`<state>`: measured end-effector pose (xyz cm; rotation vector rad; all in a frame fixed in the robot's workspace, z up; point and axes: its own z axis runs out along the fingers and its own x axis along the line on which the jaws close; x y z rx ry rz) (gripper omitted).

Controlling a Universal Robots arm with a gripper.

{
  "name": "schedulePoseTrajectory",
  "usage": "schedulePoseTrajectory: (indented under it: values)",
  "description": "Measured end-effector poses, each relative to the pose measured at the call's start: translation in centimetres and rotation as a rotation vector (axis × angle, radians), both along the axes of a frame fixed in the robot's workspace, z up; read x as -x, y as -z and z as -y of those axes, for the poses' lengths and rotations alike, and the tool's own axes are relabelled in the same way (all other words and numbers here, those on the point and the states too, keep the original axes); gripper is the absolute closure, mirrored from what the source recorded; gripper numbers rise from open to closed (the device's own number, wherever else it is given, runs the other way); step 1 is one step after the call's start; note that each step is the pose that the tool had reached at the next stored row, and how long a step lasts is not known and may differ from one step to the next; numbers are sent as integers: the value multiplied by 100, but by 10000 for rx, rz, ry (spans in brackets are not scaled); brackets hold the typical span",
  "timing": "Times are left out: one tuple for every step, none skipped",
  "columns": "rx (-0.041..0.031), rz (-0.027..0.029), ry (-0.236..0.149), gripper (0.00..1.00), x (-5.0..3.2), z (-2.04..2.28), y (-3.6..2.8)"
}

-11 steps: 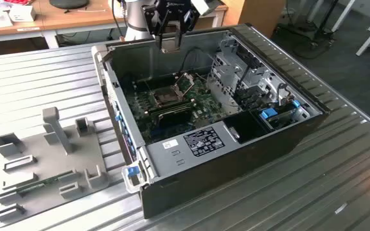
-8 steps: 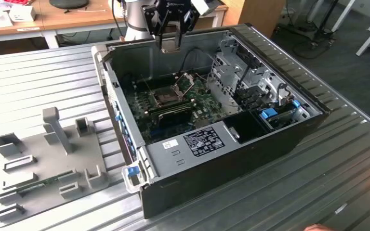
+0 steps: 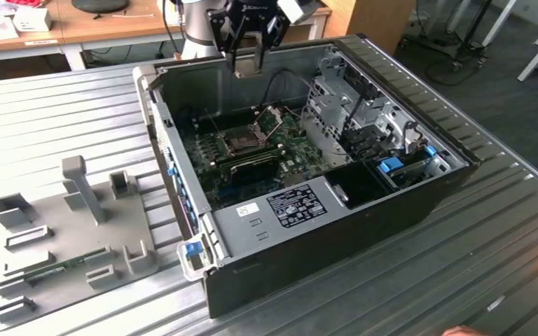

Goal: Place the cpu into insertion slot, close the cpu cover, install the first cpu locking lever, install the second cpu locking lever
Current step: 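Place the cpu into insertion slot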

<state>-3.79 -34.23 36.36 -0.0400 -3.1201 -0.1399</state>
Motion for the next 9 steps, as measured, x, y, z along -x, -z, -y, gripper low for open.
schedulePoseTrajectory:
  values:
    - [0,0,0,46,0,0,0]
    - [0,0,0,46,0,0,1]
    - [-1,0,0,46,0,0,2]
    - [0,0,0,46,0,0,2]
    - [-1,0,0,46,0,0,4]
    - [-3,3,0,46,0,0,7]
    - [-3,3,0,46,0,0,11]
    - [-1,3,-1,46,0,0,15]
    - [-1,4,-1,46,0,0,20]
